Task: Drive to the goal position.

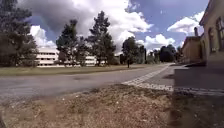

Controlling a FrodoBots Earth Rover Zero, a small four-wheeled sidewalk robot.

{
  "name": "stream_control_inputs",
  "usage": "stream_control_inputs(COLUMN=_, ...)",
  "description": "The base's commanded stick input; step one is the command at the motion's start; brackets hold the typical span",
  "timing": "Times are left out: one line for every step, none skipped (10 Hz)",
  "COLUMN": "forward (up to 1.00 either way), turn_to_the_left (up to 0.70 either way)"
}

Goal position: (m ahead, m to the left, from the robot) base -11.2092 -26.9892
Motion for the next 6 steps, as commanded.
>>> stream_control_inputs(forward=0.0, turn_to_the_left=-0.85)
stream_control_inputs(forward=0.0, turn_to_the_left=-0.85)
stream_control_inputs(forward=0.0, turn_to_the_left=-0.85)
stream_control_inputs(forward=0.0, turn_to_the_left=-0.85)
stream_control_inputs(forward=0.0, turn_to_the_left=-0.85)
stream_control_inputs(forward=0.0, turn_to_the_left=-0.85)
